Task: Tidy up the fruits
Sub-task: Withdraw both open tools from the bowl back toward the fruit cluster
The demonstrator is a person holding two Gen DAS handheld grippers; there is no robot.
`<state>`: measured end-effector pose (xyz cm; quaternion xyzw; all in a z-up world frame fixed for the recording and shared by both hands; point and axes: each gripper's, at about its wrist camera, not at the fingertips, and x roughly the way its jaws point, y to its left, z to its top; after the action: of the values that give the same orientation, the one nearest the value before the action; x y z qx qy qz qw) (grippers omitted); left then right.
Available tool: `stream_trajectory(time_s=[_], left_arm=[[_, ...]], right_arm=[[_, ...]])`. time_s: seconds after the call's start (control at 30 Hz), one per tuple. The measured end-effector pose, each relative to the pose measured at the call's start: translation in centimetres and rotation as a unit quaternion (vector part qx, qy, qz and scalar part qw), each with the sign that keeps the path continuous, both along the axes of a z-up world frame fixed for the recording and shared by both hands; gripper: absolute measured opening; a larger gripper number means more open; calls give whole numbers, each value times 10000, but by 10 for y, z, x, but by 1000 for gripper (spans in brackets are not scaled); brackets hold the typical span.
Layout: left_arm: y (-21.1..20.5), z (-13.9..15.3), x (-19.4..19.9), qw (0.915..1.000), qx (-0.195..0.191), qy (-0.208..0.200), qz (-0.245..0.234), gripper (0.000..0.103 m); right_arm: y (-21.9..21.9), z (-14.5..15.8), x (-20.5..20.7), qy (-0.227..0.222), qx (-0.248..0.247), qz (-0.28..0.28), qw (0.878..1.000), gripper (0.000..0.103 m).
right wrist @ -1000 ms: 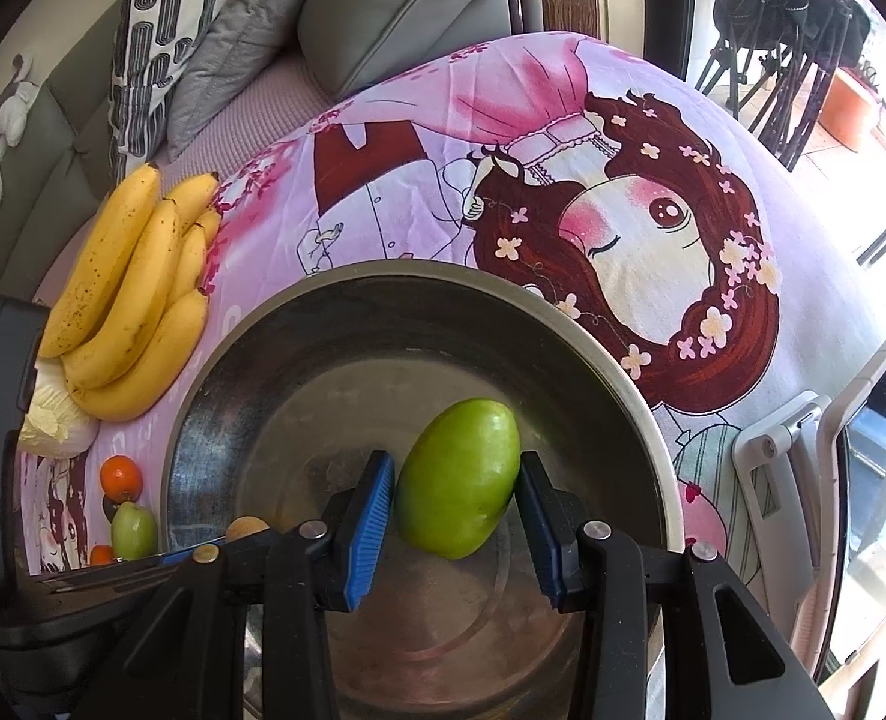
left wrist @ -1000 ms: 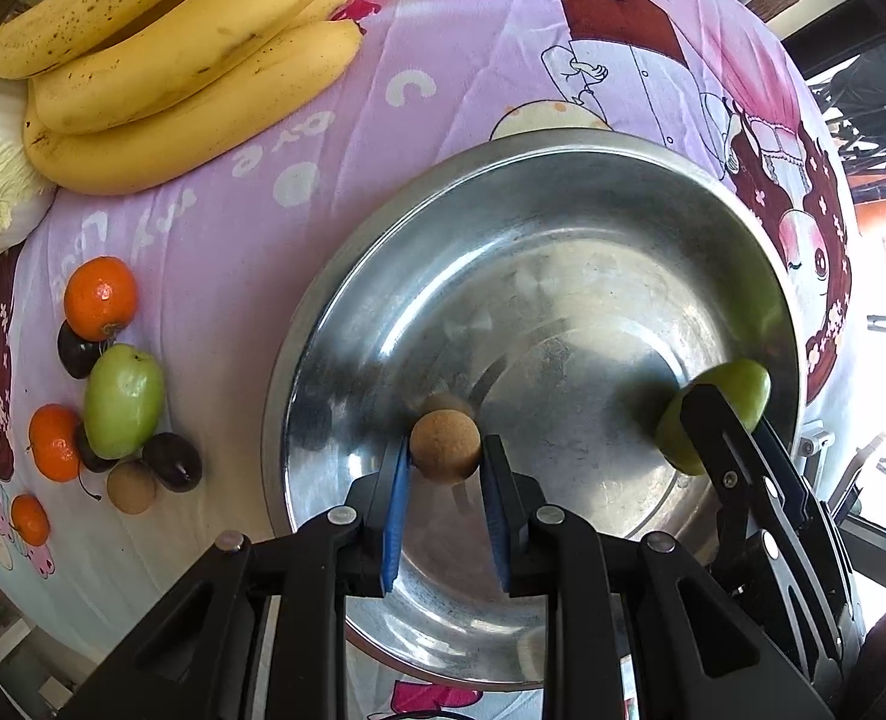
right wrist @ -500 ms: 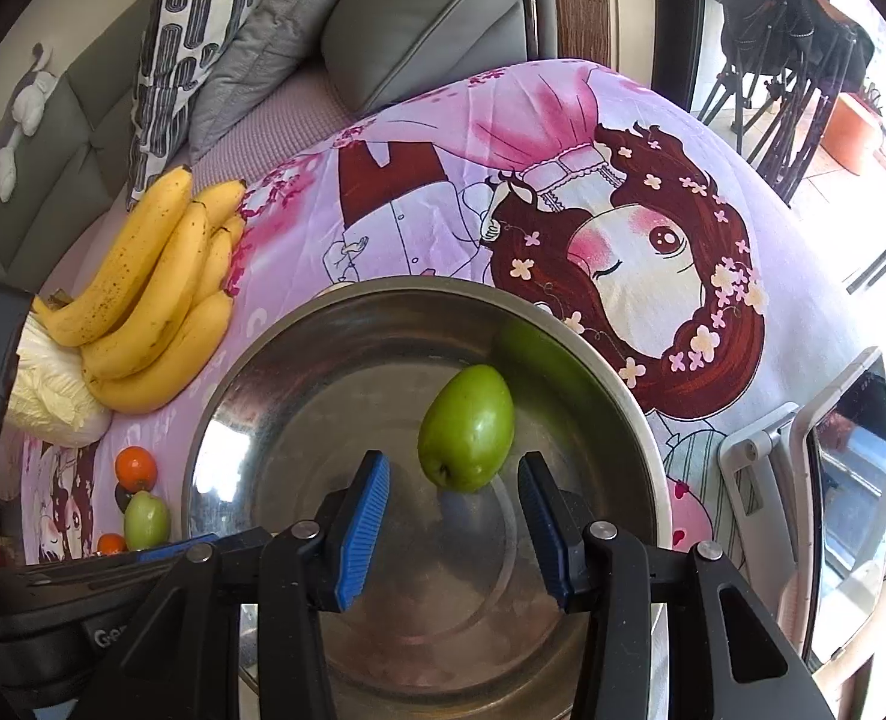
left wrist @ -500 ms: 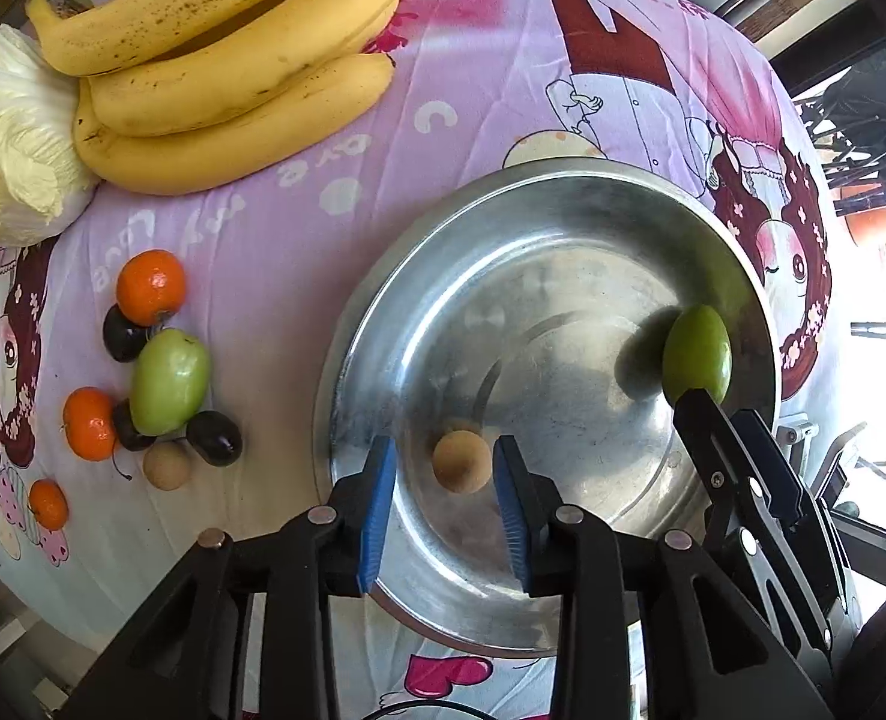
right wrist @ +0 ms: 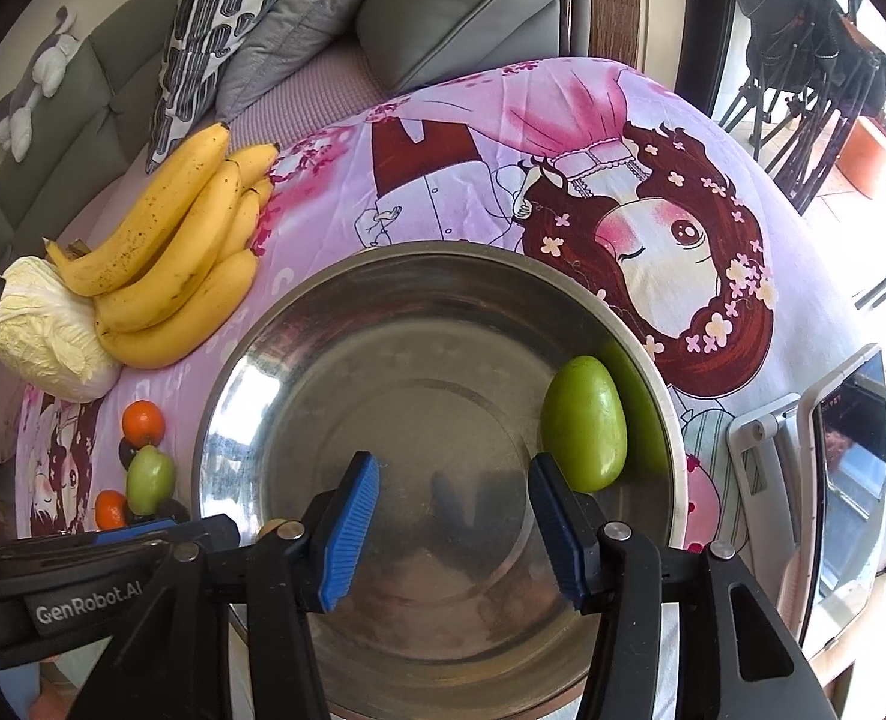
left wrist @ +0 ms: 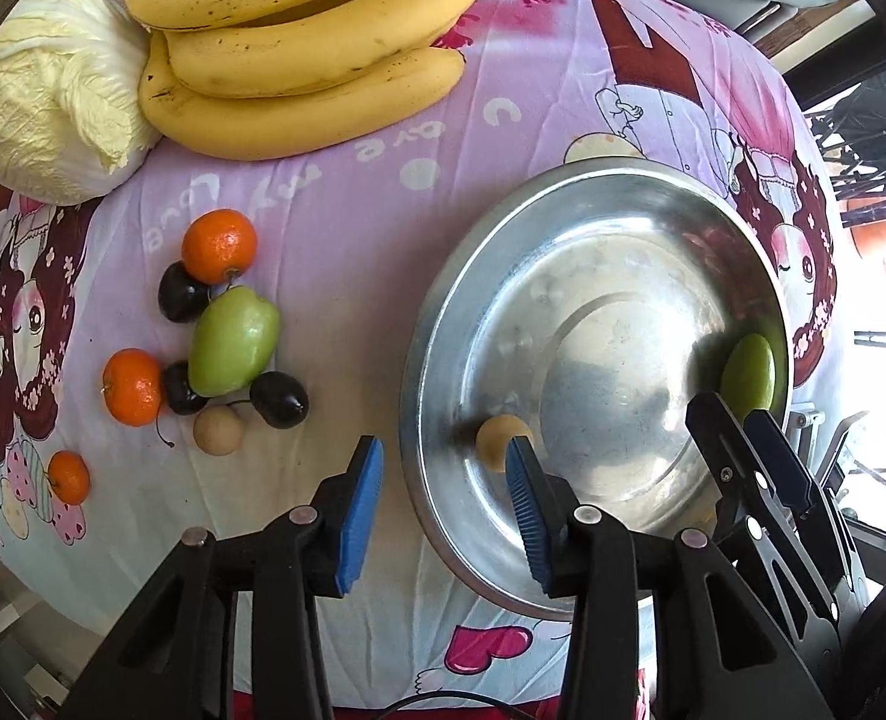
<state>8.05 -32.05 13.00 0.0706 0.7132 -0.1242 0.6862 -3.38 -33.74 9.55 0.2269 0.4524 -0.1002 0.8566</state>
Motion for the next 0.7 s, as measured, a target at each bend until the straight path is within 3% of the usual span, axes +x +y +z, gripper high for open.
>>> stream_trajectory(time_s=[0.07, 0.23, 0.37, 0.47, 0.7], left_arm=[[8, 3, 0, 10000, 54, -21, 29, 55], [33, -5, 7, 9997, 188, -59, 114, 65], [46, -5, 7, 9993, 336, -107, 141, 67], [59, -4, 7, 9986, 461, -171, 184, 76], [88, -5, 13, 9978, 511, -188, 365, 79]], right_arm=[[0, 0, 1, 15, -9, 4, 10000, 62], [2, -2, 4, 39, -3, 56, 10000, 74], [5, -4, 7, 82, -21, 134, 9999, 81], [7, -5, 9, 101, -52, 164, 9998, 82], [10, -7, 12, 137, -63, 251, 9996, 91]])
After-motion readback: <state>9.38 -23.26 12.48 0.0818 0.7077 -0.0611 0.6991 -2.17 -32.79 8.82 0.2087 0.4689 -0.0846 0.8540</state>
